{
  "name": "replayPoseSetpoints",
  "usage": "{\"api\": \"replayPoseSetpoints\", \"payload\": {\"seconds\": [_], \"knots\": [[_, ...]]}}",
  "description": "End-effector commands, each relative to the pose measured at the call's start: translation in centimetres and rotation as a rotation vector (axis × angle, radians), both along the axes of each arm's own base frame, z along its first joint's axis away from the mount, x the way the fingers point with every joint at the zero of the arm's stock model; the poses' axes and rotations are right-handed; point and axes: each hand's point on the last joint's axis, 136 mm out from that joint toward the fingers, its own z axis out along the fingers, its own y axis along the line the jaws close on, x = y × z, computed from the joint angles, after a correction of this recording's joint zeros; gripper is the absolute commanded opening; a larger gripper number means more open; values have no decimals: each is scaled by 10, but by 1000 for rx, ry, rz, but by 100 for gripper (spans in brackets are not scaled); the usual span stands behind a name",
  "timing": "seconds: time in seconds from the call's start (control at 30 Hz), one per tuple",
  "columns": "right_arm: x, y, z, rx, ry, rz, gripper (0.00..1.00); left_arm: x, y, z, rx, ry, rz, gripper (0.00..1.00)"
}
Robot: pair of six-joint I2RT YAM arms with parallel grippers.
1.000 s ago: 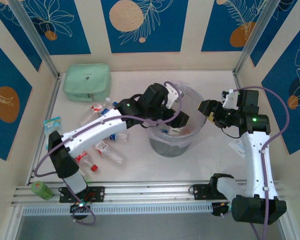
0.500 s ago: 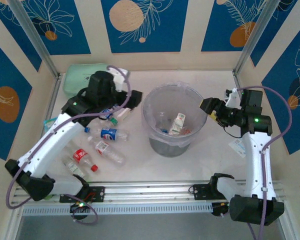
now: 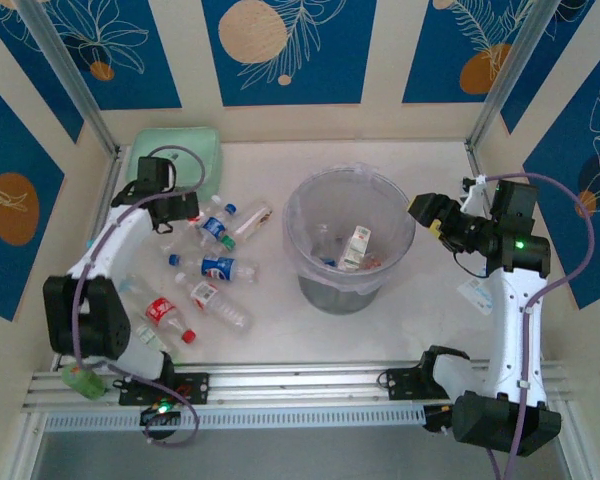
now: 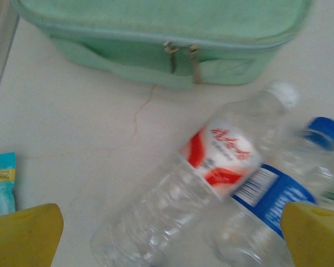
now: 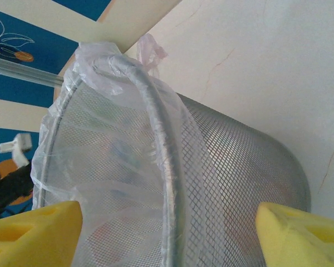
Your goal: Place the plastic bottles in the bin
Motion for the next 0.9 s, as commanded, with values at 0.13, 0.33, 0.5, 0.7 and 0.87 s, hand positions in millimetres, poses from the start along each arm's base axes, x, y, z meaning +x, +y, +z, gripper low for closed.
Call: {"api": "replayPoseSetpoints", "payload": {"seconds": [0.13,0.33,0.5,0.7,0.87], "knots": [[-10,0,-5,3,7,16,82,22,1,-38,3,117,-107,100],[-8,-2,-5,5,11,9,82,22,-9,-62,-31,202,-163,100],[-4,-3,-5,13,10,3,81,14,-18,-68,-76,246,-202,100],[-4,-3,-7,11,12,-1,81,1,-32,-77,-153,306,-239,100],[-1,-3,-5,18,9,1,81,-6,-38,-80,-184,314,-237,99]]}}
